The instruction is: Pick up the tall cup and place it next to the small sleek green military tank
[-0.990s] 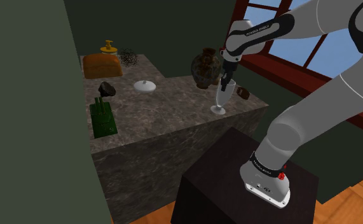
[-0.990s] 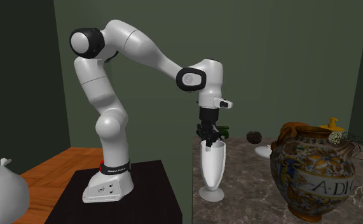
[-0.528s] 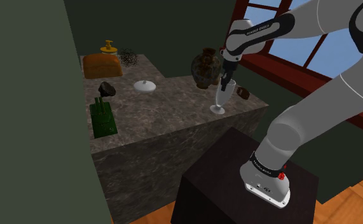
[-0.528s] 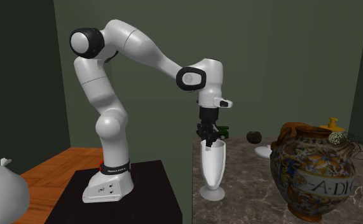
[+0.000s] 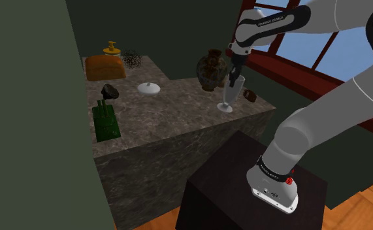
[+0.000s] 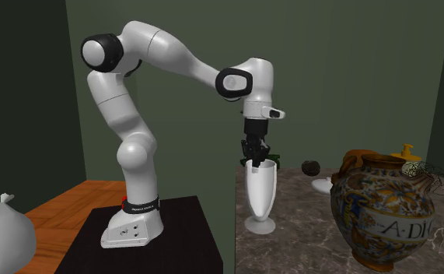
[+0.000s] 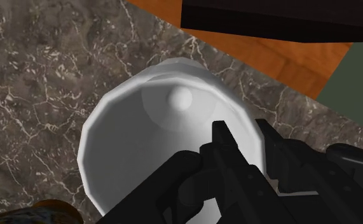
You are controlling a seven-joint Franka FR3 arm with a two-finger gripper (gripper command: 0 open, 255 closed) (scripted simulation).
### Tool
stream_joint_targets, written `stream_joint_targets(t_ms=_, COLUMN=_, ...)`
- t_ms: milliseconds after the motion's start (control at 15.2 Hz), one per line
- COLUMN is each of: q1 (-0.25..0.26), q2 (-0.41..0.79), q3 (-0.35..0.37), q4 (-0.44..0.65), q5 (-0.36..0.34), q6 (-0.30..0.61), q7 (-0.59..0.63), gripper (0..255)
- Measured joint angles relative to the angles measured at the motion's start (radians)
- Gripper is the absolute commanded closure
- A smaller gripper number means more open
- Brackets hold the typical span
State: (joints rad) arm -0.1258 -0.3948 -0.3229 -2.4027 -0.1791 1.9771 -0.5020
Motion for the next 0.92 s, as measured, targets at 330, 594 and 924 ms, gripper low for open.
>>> stream_joint_targets(t_ms=330, q1=0.001, q2=-0.021, q3=0.010, q4=0.050, q5=0.003, q6=-0.071, q7=0.000, gripper=255)
stream_joint_targets(t_ms=594, q1=0.002, q2=-0.028, q3=0.014, q4=0.099, q5=0.006, q6=-0.127, q7=-0.004, gripper=255)
stream_joint_targets(t_ms=924, q1=0.005, q2=-0.038, q3=0.022, q4=0.160, q5=0.010, q6=-0.198, q7=-0.006, gripper=255)
